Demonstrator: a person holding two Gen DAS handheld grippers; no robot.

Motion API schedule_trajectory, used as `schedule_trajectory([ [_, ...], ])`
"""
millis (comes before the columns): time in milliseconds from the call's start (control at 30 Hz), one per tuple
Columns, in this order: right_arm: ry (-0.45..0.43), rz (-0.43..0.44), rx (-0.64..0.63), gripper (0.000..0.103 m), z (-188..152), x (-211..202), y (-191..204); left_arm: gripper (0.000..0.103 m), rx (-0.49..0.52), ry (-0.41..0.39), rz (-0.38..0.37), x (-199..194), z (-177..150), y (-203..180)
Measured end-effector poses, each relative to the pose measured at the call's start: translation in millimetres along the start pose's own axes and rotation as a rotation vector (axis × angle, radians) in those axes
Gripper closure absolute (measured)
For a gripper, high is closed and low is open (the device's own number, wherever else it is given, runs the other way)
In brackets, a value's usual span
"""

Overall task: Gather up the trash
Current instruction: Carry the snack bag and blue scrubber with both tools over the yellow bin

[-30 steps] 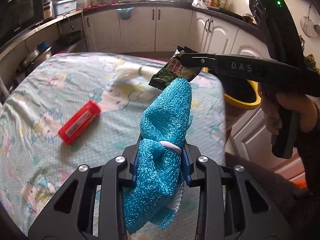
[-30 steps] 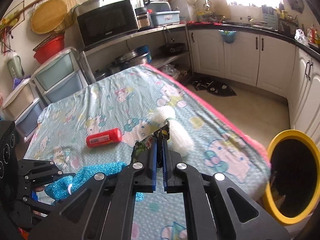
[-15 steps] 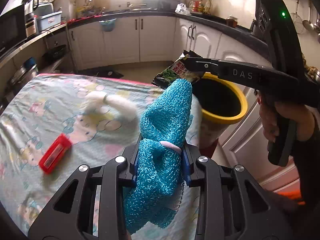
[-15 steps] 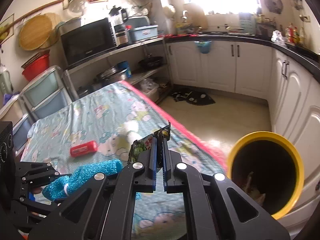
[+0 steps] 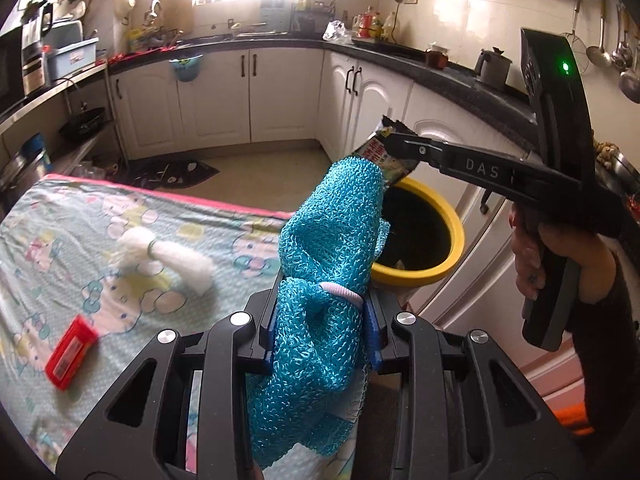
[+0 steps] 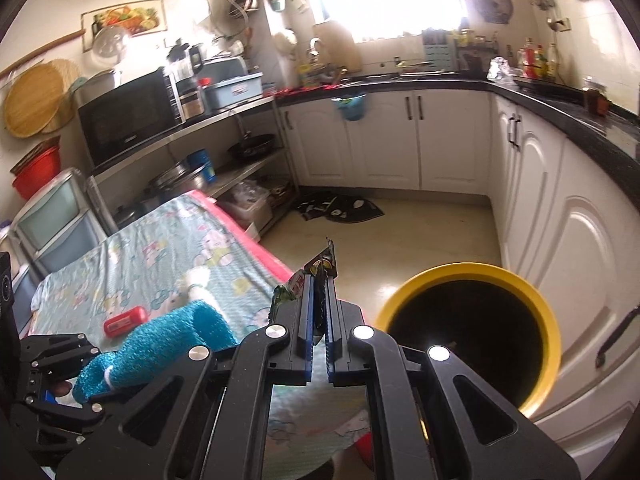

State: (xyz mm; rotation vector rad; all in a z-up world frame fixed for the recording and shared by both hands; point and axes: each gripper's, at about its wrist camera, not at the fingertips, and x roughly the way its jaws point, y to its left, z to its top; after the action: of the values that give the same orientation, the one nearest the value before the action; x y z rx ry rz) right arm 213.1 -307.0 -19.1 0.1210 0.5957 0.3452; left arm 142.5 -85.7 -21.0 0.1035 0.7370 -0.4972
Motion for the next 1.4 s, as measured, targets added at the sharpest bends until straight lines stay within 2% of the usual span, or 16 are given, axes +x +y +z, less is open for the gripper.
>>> schedule_trajectory([
  [367,-0.033,-0.103,0.037,0.098,0.9,-18.9,-37.2,0.078,-0.007,-0.043,-0.044,18.9,27.6,-19.4],
  [767,-0.066,-0.204,0.07,0.098,-1.9,-37.0,-76.5,0.078,-0.036,-0.051,-0.077,52.4,55.6,-40.5],
  [1167,-0.089,-0.259,0.096,0.098,-7.6,-43.9,-101.0,0.078,-0.093,-0.084,-0.082,79.9,82.2,-54.1],
  [1400,-0.074,-0.275,0.102,0.098,-12.5,-36.4,-111.5,0.077,-0.118,-0.084,-0.083,100.9,89.7,-59.3],
])
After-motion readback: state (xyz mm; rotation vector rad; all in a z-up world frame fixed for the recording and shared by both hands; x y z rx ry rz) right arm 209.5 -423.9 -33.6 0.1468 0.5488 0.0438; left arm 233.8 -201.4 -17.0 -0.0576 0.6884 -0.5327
